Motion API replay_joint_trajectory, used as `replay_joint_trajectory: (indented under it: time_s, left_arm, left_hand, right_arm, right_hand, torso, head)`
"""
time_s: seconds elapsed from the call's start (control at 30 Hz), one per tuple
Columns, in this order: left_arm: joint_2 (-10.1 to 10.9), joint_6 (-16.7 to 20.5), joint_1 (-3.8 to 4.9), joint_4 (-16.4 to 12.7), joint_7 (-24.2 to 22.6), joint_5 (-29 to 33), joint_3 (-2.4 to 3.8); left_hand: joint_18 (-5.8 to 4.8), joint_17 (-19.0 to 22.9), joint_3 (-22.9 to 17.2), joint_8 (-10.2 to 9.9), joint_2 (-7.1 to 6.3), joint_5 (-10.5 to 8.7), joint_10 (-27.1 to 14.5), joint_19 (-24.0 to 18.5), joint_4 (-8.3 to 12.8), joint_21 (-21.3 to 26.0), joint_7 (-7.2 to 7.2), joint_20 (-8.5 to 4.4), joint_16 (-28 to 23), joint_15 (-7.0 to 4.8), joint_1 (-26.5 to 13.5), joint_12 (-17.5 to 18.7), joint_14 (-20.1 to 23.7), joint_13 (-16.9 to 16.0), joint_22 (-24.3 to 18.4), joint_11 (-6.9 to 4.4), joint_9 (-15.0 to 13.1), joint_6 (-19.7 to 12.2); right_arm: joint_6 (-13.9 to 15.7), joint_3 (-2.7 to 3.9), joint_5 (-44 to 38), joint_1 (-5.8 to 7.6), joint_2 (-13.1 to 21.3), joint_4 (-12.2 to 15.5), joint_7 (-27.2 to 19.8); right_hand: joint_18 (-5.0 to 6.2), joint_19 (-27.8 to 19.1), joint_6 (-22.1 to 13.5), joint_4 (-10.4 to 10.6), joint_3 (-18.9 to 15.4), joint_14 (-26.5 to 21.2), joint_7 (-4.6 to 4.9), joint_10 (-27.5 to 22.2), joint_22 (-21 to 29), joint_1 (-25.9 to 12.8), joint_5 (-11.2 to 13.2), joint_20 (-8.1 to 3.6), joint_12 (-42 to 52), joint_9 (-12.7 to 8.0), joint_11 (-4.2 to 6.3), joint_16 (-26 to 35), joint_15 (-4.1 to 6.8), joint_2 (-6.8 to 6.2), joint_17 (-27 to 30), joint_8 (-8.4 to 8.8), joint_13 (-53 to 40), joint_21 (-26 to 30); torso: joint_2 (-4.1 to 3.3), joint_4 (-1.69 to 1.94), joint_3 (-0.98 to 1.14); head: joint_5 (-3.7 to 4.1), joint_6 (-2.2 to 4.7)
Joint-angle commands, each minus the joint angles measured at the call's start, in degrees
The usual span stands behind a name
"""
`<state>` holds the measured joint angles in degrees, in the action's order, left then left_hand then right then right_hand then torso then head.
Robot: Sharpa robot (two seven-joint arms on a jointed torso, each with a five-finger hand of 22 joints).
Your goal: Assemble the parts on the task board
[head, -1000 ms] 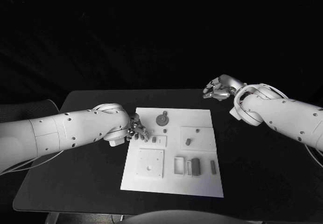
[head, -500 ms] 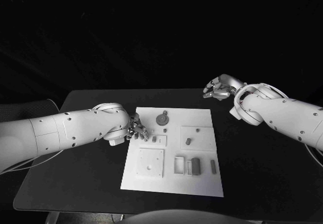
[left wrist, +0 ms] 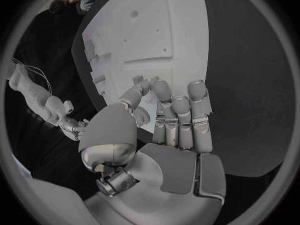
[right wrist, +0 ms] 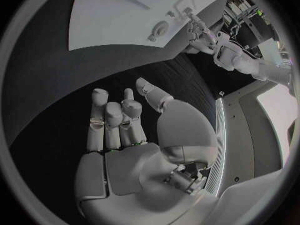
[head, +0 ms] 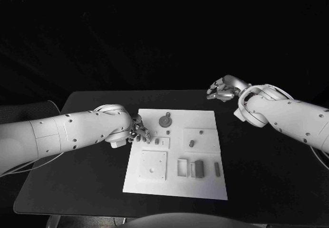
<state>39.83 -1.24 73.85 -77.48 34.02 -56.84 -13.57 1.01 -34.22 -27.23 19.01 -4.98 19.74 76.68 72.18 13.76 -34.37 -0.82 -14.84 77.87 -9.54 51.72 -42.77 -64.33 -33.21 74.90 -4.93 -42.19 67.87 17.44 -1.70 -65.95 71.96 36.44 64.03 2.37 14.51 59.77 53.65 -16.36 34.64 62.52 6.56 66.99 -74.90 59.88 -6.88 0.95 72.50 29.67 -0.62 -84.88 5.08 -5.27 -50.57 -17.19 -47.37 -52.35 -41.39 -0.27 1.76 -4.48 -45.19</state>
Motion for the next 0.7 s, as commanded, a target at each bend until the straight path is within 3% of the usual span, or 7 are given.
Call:
replay_joint_trajectory:
  time_s: [0.03, 0.43, 0.7]
  left_arm:
    - [-0.11, -1.05, -0.03, -0.08, -0.27, -0.33, -0.02]
    - [-0.08, -0.77, -0.03, -0.01, -0.23, -0.33, -0.02]
    - [-0.05, -0.88, -0.03, 0.14, -0.33, -0.25, -0.02]
  left_hand:
    - [0.98, 0.07, 0.19, 0.04, 0.54, 0.38, -0.07, 0.14, 0.03, -0.12, -0.38, -0.13, 0.28, -0.16, -0.22, -0.32, 0.00, 0.06, 1.07, 0.07, -0.05, 0.49]
    - [0.99, 0.07, 0.22, 0.04, 0.71, 0.41, -0.04, 0.15, -0.08, -0.14, -0.36, -0.14, 0.32, -0.15, -0.37, -0.36, -0.02, 0.05, 1.08, 0.06, -0.07, 0.54]
    - [1.06, 0.06, -0.21, 0.10, 1.78, 0.83, 0.12, 0.25, 0.28, -0.27, -0.24, -0.20, 0.51, -0.16, 0.25, -0.53, -0.15, -0.02, 1.13, -0.05, -0.18, 0.82]
  right_arm:
    - [-0.46, 0.02, -0.22, -0.01, -0.03, 0.07, -0.44]
    - [-0.44, 0.02, -0.22, -0.01, 0.03, 0.07, -0.43]
    - [-0.45, 0.02, -0.22, -0.01, 0.00, 0.05, -0.43]
  right_hand:
    - [0.49, 0.17, 0.08, 0.15, 0.20, 0.02, 0.47, -0.40, -0.84, -0.48, -0.13, 0.25, -0.23, 0.08, 0.06, 0.21, 0.27, -0.10, 0.09, 0.33, -0.09, 0.38]
    - [0.49, 0.18, 0.09, 0.16, 0.20, 0.03, 0.47, -0.39, -0.84, -0.50, -0.13, 0.25, -0.24, 0.10, 0.05, 0.21, 0.26, -0.10, 0.09, 0.35, -0.09, 0.38]
    - [0.49, 0.18, 0.09, 0.16, 0.21, 0.03, 0.47, -0.39, -0.84, -0.50, -0.14, 0.25, -0.24, 0.11, 0.05, 0.21, 0.26, -0.10, 0.09, 0.36, -0.10, 0.38]
  torso:
    - [-0.02, 0.01, -0.02]
    - [0.00, 0.05, -0.01]
    - [0.01, -0.02, -0.01]
  head:
    - [0.00, 0.05]
    - [-0.02, 0.03]
    - [-0.09, 0.01]
